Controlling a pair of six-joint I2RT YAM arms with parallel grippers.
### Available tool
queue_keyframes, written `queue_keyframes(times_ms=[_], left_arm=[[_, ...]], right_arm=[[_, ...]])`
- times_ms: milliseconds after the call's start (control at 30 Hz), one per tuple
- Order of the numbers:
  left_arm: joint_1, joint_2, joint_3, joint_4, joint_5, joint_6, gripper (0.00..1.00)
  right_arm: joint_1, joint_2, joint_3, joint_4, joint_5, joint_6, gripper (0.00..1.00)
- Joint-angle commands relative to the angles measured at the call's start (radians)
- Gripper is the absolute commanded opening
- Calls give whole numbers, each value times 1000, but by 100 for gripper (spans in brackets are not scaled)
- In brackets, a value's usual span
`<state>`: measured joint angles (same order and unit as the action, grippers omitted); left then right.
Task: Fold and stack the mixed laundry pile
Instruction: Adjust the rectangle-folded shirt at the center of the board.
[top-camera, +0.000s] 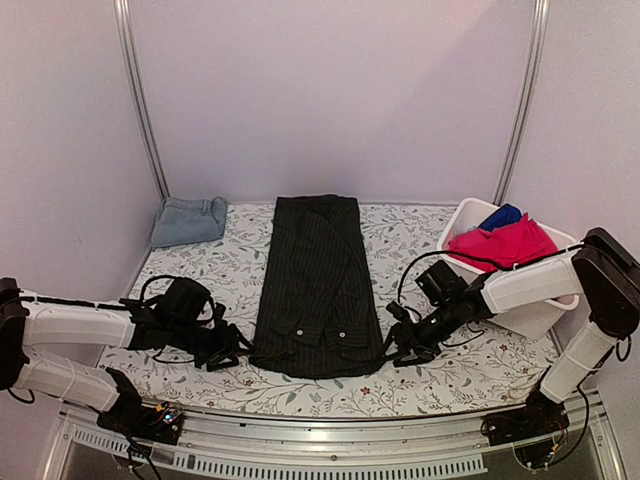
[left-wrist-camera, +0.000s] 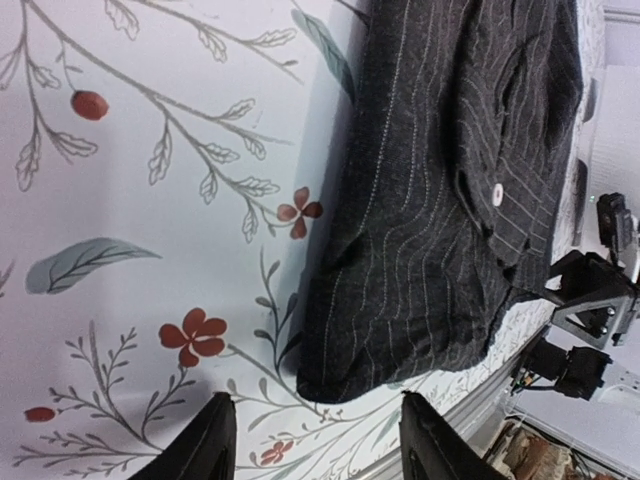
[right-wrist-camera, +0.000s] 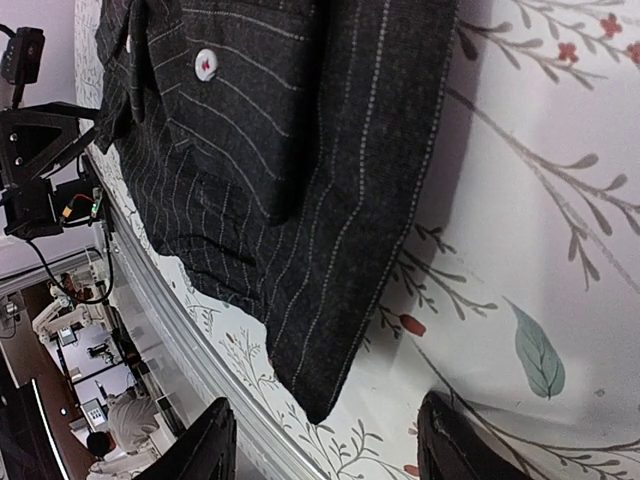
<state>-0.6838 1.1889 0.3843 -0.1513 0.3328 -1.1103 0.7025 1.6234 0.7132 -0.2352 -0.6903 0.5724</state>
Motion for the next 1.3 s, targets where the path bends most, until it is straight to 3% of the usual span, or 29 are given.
queue_keyframes(times_ms=[0,300,400,600,700,933,967,1067,1133,1267], left_arm=[[-16,57,-10,117,7,-10,53],[-24,226,62,187,54,65,45],[-33,235,60,200,64,70,34],[-84,264,95,215,94,121,3],[-114,277,118,195,97,136,0],[-122,253,113,64,38,128,0],[-121,251,125,16,13,128,10],[-128,229,160,-102,-38,173,31],[-148,183,188,-157,-90,213,36],[-189,126,250,-204,-124,279,38]], right_arm=[[3,46,43,8,53,-11,60],[1,202,164,-16,18,-97,47],[3,218,164,-7,-9,-109,37],[57,206,153,21,-49,-108,9],[93,197,151,19,-58,-109,0],[104,149,111,-39,-43,-121,0],[105,139,109,-59,-37,-130,3],[104,115,111,-135,-11,-169,28],[103,76,115,-175,23,-178,35],[103,-18,140,-235,52,-176,36]])
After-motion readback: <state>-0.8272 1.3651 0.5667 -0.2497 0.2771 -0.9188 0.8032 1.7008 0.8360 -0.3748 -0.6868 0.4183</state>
